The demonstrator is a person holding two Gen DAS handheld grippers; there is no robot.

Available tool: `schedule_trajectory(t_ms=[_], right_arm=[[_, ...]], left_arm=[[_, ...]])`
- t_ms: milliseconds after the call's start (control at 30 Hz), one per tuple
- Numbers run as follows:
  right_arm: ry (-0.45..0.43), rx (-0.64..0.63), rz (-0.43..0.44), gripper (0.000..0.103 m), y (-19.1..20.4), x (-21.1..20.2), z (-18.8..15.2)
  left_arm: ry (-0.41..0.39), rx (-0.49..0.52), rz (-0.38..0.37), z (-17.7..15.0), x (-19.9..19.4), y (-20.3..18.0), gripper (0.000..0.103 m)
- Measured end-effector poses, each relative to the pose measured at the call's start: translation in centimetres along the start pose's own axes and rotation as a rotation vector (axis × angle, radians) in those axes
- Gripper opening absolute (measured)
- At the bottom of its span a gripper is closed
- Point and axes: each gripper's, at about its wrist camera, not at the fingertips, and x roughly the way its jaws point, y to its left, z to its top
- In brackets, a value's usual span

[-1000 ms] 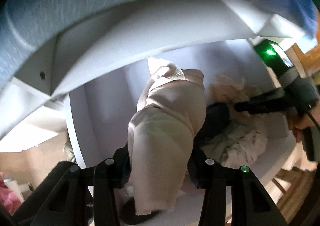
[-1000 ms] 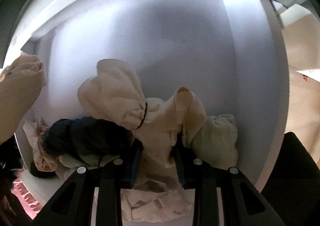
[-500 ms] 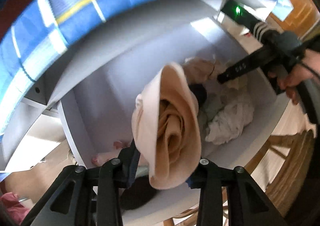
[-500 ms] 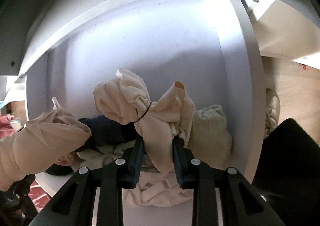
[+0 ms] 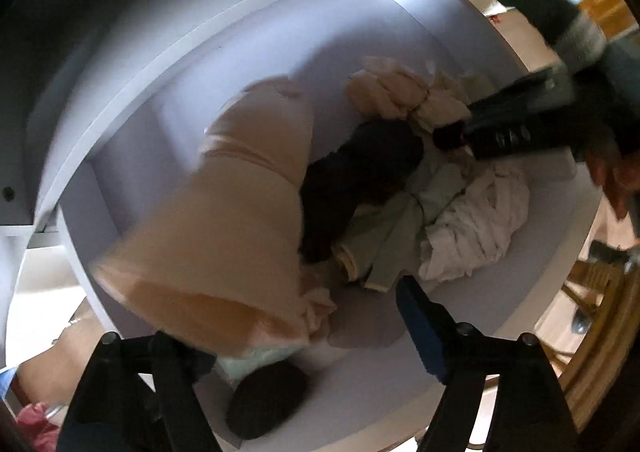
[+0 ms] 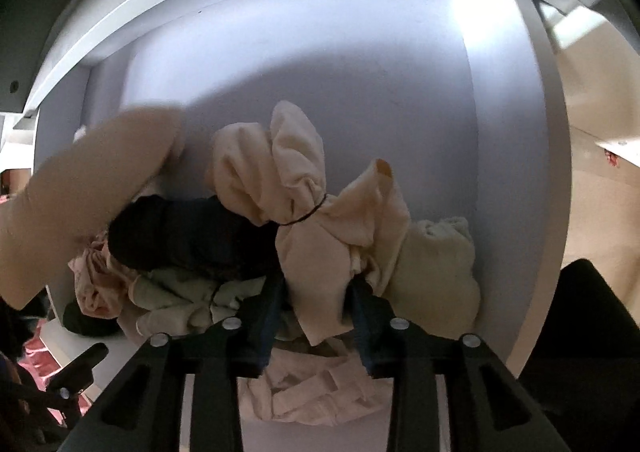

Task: Organize soft objects
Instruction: 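Pull the pink satin garment out of the shelf with the left tool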

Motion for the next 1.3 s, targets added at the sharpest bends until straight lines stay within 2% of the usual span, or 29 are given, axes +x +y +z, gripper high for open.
schedule_trajectory(t_ms=[67, 200, 333, 467, 567, 600, 633, 667, 733, 833, 900, 933, 1000, 1133, 1300], right_arm=[[0.002, -0.003, -0.009, 0.04, 0.3, 0.5, 0.2], [0.015, 0.012, -0.009, 0.041, 0.0, 1.9, 0.9], [0.018, 0.017, -0.024, 0.041, 0.2, 2.4, 1.6], [0.017, 0.043, -0.009, 0.041, -0.1, 2.6, 2.0], [0.02, 0.041, -0.006, 0.041, -0.5, 2.8, 2.9], [0.019, 0.037, -0.01, 0.041, -0.4, 2.9, 3.2], [0.019, 0.034, -0.013, 0.041, -0.3, 3.1, 3.4], [0.019, 0.031, -0.018, 0.041, -0.3, 3.2, 3.5], [0.017, 0.022, -0.03, 0.041, -0.1, 3.4, 4.0], [-0.001, -0.004, -0.046, 0.04, 0.6, 3.3, 4.4], [-0.005, -0.026, -0.072, 0.03, 0.9, 3.3, 4.3], [-0.008, -0.027, -0.074, 0.029, 0.9, 3.3, 4.4], [-0.013, 0.015, -0.043, 0.025, 0.2, 3.2, 4.6], [-0.027, 0.092, 0.011, 0.022, -1.4, 2.6, 4.7], [-0.055, 0.157, 0.04, 0.022, -3.1, 1.7, 3.4]], left_arm=[[-0.018, -0.04, 0.0, 0.9, 0.2, 1.1, 0.082], [-0.079, -0.141, 0.039, 2.0, -0.7, 3.9, 0.091], [-0.077, -0.132, 0.074, 4.1, 0.5, 4.5, 0.094], [-0.032, -0.108, 0.088, 6.8, 4.0, 3.8, 0.094], [0.006, -0.103, 0.081, 7.8, 5.6, 3.7, 0.086], [0.022, -0.113, 0.057, 8.0, 6.2, 3.9, 0.078], [0.026, -0.126, 0.035, 7.9, 6.3, 4.1, 0.067], [0.025, -0.147, 0.001, 7.9, 6.5, 4.3, 0.06], [0.011, -0.189, -0.022, 7.6, 6.4, 4.9, 0.056], [0.007, -0.193, -0.037, 7.0, 5.9, 5.3, 0.05], [-0.005, -0.19, -0.038, 6.3, 4.9, 5.5, 0.049], [-0.019, -0.183, -0.04, 5.9, 4.3, 5.6, 0.049], [-0.033, -0.171, -0.033, 5.4, 2.7, 5.3, 0.049], [-0.07, -0.122, -0.01, 2.8, 0.6, 4.7, 0.049], [-0.135, -0.059, -0.018, 0.7, -2.2, 3.8, 0.049]])
